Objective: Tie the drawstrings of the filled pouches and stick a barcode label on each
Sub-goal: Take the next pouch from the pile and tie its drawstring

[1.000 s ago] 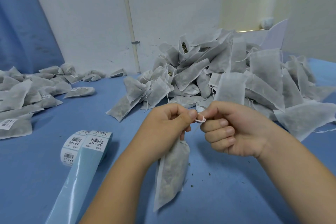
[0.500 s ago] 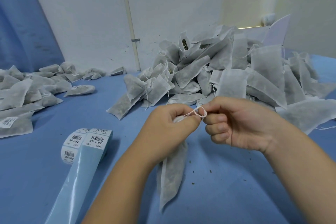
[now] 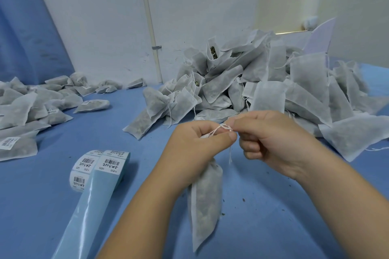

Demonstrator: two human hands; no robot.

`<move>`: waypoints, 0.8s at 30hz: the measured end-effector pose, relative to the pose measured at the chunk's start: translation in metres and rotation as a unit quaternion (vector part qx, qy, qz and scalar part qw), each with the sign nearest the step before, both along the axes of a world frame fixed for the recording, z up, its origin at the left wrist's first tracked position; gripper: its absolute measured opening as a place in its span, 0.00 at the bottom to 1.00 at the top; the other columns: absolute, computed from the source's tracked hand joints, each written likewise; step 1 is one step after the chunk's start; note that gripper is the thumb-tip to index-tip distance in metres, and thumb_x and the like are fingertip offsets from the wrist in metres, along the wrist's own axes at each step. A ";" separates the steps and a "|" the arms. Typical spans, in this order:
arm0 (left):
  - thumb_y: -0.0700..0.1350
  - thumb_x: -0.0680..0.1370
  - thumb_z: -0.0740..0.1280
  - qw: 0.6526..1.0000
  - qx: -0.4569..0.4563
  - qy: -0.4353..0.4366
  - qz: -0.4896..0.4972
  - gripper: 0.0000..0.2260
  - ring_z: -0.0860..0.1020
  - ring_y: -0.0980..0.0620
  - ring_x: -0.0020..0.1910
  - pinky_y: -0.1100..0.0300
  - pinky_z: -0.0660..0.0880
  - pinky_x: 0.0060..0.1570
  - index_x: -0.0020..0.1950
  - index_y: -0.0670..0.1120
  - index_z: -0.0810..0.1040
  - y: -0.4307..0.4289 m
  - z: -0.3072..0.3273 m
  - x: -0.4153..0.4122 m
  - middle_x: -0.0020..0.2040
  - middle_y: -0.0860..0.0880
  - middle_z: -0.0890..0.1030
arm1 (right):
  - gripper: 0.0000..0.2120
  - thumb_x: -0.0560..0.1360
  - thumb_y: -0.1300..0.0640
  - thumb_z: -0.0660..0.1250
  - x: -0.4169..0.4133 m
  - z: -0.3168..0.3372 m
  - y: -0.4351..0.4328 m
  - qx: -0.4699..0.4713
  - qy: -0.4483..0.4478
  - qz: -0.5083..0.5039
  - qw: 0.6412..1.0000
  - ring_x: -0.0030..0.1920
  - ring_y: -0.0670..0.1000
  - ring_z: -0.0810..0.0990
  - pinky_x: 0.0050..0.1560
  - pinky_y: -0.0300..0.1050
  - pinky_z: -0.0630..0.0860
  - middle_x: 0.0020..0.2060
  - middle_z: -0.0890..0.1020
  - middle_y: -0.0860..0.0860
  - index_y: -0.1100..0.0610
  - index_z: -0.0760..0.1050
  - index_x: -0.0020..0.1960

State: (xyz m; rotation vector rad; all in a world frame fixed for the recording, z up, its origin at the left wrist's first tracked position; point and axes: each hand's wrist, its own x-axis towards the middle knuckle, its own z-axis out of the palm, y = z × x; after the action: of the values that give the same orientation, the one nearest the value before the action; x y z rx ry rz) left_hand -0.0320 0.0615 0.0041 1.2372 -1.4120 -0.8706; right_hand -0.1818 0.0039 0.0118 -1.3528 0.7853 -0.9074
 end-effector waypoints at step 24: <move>0.51 0.75 0.71 0.998 -0.050 -0.013 0.025 0.08 0.67 0.61 0.27 0.71 0.65 0.30 0.36 0.54 0.83 -0.002 -0.004 0.000 0.27 0.59 0.71 | 0.06 0.72 0.63 0.70 -0.003 0.009 0.012 -0.209 0.053 -0.071 0.974 0.25 0.47 0.72 0.27 0.37 0.69 0.26 0.75 0.48 0.53 0.82 0.39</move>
State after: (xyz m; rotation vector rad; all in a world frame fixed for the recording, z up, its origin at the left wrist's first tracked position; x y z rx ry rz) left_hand -0.0317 0.0595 0.0003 1.2071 -1.4219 -0.7431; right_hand -0.1850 0.0159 0.0206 -1.7411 0.8084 -1.1668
